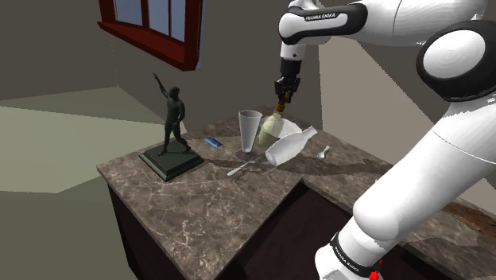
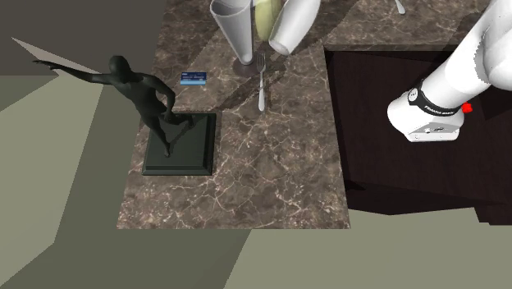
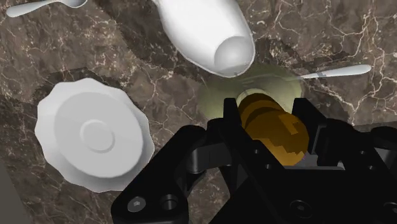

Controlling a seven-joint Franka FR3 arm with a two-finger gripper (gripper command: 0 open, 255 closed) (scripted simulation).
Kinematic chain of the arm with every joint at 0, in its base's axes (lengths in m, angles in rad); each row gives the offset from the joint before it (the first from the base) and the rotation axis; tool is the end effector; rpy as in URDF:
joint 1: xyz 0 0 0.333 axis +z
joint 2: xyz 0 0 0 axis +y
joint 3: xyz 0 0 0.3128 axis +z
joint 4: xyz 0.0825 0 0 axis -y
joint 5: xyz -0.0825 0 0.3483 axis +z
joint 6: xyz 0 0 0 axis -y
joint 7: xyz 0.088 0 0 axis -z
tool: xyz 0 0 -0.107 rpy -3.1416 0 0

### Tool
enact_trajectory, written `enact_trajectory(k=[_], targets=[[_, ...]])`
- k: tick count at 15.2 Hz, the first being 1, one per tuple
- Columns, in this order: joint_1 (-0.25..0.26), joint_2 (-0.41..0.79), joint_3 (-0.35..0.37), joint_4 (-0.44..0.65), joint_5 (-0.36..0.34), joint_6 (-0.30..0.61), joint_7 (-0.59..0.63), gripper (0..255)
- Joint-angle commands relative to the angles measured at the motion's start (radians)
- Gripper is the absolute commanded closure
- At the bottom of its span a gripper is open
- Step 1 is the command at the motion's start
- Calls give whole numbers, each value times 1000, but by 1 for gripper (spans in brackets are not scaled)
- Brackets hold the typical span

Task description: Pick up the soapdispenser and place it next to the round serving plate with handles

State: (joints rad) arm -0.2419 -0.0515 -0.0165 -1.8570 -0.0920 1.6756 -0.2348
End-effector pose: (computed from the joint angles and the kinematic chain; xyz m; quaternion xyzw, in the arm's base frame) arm 0.4789 -0.1360 0.5318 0.9969 -0.0040 -0.0738 0.0277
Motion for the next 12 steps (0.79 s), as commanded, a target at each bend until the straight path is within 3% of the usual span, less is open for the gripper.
enact_trajectory(k=[1,12], targets=[[-23,11,-25,13,-7,3,-48,255],[-151,164,-148,194,-15,0,-300,255]])
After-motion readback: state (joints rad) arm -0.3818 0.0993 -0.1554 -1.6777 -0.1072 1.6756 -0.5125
